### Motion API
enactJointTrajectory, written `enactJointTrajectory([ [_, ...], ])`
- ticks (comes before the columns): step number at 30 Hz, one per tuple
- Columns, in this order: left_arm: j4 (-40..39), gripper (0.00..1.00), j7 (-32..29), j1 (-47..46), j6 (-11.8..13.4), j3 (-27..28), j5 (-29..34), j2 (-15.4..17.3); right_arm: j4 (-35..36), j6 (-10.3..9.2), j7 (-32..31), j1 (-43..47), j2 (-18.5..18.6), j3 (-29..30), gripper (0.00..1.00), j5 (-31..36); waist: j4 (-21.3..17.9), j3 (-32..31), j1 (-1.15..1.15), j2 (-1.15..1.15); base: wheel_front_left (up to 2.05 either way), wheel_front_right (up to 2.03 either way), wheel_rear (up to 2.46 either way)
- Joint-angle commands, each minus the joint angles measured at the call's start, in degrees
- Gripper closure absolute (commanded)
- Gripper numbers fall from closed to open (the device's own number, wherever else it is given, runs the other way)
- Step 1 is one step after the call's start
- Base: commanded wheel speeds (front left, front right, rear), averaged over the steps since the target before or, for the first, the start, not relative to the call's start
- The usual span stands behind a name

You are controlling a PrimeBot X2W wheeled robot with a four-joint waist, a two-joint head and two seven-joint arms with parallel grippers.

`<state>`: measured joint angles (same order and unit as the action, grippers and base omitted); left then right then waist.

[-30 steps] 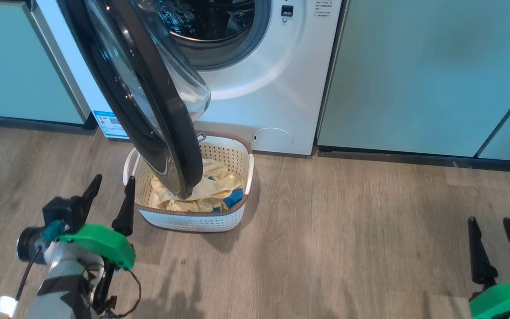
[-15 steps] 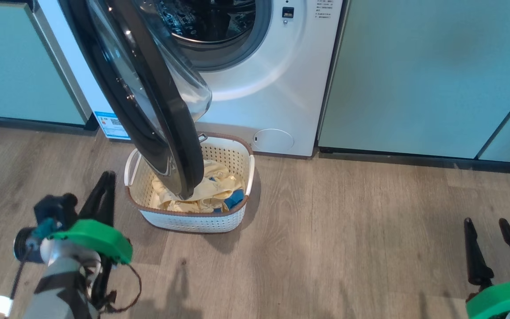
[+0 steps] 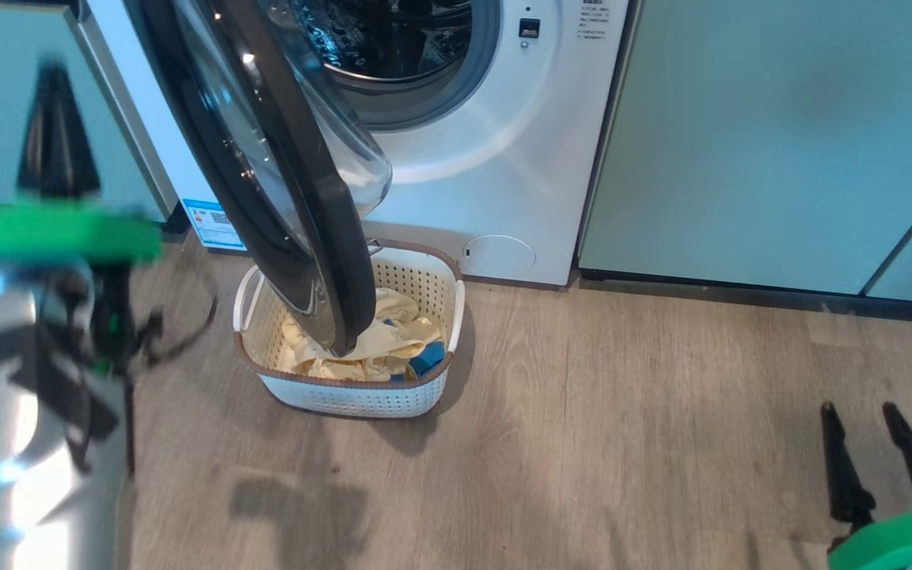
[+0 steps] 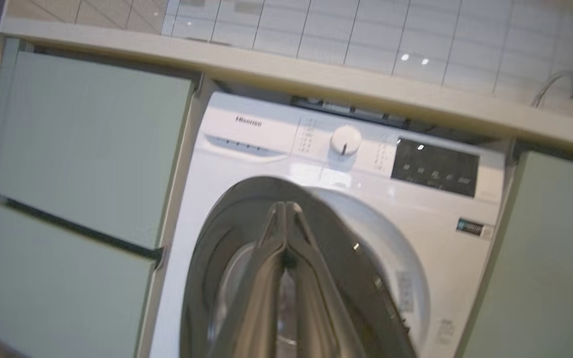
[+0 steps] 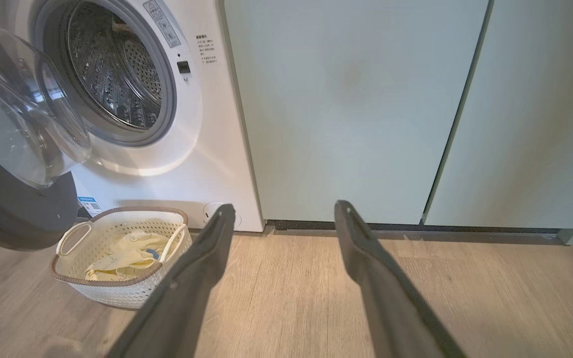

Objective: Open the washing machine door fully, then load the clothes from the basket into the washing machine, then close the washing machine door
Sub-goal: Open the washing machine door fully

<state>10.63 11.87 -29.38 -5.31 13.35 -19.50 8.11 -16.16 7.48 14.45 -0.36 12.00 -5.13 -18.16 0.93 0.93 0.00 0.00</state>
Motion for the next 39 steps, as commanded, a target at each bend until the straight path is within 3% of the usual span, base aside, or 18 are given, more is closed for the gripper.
enactJointTrajectory([
  [1,-3.2,1.0,-0.8,-4.2,0.1,0.6,-0.4,1.1,1.4,0.01,0.5,-1.0,0.7,-1.0,0.0,-0.1,0.1,0.0,0.0,0.0,0.0,0.0,0.0],
  [8,-13.1,1.0,-7.9,-13.5,-0.1,-9.9,-2.2,-3.5,1.1,0.01,0.5,-1.7,0.8,-2.1,0.0,-0.4,-0.1,0.2,0.0,0.0,0.0,0.0,0.0],
  [12,-15.5,1.0,-10.0,-15.2,1.1,-18.2,-3.1,-4.9,1.0,0.01,0.5,-2.0,0.8,-3.1,0.0,-0.5,-0.9,0.2,0.0,0.0,0.0,0.0,0.0],
  [15,-16.1,1.0,-10.1,-14.4,3.2,-25.6,-4.1,-5.2,0.9,0.01,0.5,-2.3,0.9,-3.8,0.0,-0.7,-1.9,0.1,0.0,0.0,0.0,0.0,0.0],
  [20,-16.6,1.0,-7.6,-11.2,9.1,-39.7,-7.2,-5.2,0.9,0.01,0.5,-2.5,0.8,-4.1,0.0,-0.8,-3.4,0.2,0.0,0.0,0.0,0.0,0.0],
  [24,-13.1,1.0,-5.5,-9.3,12.7,-48.2,-8.1,-5.2,1.1,0.01,0.5,-2.6,1.0,-4.0,0.0,-1.1,-4.0,0.7,0.0,0.0,0.0,0.0,0.0],
  [28,-7.3,1.0,-2.2,-8.8,14.5,-54.7,-8.8,-5.2,1.2,0.01,0.5,-2.7,1.2,-3.5,0.0,-1.0,-4.1,1.4,0.0,0.0,0.0,0.0,0.0],
  [36,4.2,1.0,2.6,-8.1,17.5,-62.7,-10.6,-5.2,1.1,0.01,0.5,-3.8,1.0,-3.3,0.0,-0.8,-4.3,2.6,0.0,0.0,0.0,0.0,0.0],
  [39,7.7,1.0,3.0,-7.4,18.5,-62.7,-12.4,-5.2,1.2,0.01,0.5,-4.3,0.9,-3.2,0.0,-0.7,-4.4,3.2,0.0,0.0,0.0,0.0,0.0],
])
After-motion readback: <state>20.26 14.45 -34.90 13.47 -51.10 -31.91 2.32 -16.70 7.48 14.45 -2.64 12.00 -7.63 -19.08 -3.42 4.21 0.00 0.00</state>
